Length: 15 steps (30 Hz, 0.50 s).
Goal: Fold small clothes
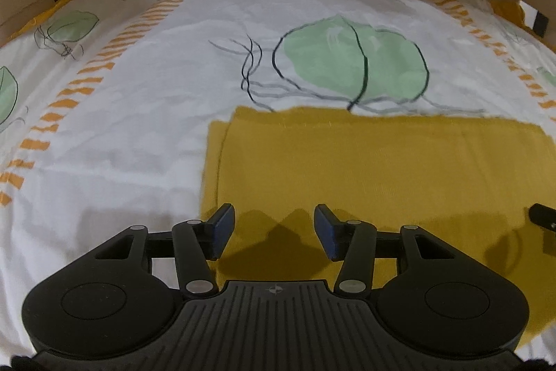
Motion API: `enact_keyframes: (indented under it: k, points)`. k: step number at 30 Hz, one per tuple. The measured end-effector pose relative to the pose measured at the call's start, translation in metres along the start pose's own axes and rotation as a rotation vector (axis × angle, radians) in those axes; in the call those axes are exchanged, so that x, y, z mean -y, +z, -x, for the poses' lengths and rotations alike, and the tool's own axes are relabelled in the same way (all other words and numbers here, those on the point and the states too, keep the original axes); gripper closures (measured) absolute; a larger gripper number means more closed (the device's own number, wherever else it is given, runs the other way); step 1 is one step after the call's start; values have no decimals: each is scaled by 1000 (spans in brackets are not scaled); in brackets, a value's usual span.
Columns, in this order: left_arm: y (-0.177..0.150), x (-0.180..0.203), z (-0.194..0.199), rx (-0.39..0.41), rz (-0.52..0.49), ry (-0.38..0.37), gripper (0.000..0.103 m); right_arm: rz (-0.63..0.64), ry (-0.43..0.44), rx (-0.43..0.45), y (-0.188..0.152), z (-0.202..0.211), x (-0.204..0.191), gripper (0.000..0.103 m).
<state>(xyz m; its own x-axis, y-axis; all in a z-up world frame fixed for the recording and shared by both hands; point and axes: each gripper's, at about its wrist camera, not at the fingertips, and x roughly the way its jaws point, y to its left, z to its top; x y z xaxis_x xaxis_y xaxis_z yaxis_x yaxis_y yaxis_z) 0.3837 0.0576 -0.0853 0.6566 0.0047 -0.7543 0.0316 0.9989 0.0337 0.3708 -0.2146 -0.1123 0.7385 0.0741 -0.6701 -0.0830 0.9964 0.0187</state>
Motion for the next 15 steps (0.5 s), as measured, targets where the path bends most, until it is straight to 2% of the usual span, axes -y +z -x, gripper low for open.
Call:
enact_keyframes:
  k: [8, 15]
  points:
    - [-27, 11, 4, -31, -38, 10, 52, 7, -27, -9, -26, 14, 1, 12]
    - [-35, 14, 2, -45, -26, 17, 43, -18, -26, 10, -42, 23, 4, 9]
